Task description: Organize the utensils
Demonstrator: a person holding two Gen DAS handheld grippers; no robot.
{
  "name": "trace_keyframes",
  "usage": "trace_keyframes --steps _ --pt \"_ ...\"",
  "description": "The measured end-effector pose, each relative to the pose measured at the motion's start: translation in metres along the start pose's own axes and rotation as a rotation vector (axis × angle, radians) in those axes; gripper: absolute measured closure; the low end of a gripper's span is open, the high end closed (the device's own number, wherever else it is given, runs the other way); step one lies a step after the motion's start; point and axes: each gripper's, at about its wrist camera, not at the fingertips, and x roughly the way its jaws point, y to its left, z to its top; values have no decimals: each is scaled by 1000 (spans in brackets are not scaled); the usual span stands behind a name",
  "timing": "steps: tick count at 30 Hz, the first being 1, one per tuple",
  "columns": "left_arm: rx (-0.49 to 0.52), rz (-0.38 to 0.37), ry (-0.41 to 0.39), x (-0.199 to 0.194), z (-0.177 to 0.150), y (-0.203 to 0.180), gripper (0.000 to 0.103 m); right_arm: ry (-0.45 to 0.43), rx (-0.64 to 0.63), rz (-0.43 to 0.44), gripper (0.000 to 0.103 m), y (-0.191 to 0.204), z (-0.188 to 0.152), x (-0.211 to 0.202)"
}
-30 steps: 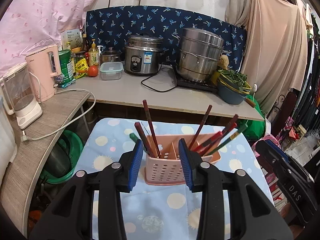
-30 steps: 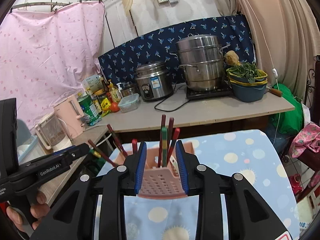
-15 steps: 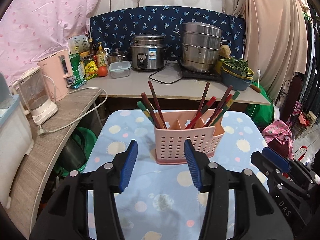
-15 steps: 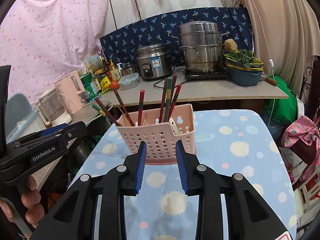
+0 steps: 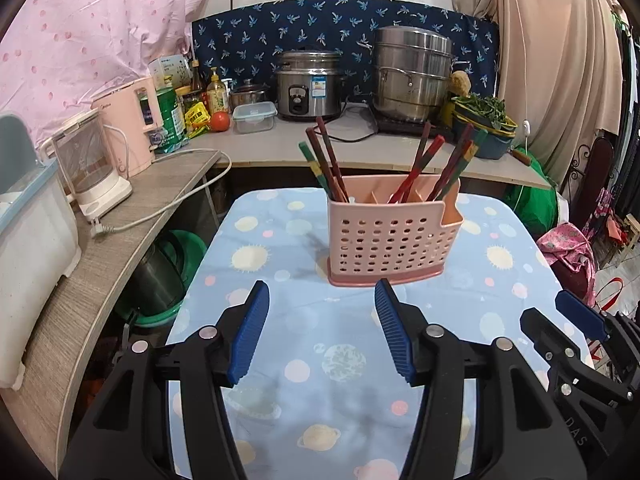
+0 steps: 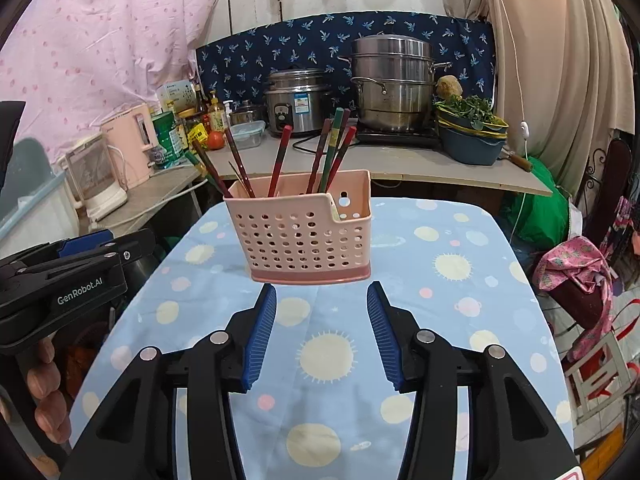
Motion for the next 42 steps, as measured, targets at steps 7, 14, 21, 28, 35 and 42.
trace_keyframes --steps 7,14,21,28,35,42 --pt "-1 16 14 0 -17 1 44 17 -23 -27 52 5 -16 -4" --pt "3 23 30 0 -30 -1 39 32 8 -33 52 2 -28 -5" --pt "18 44 37 0 -42 -5 27 21 8 -56 43 0 -40 -9" --pt "17 67 33 -1 -48 -7 15 21 24 -77 27 -5 -44 -11" --pt "21 80 46 3 -53 -5 11 54 21 -76 17 -9 -49 -3" --pt "8 102 60 8 -57 -2 8 73 30 -87 7 -12 -53 1"
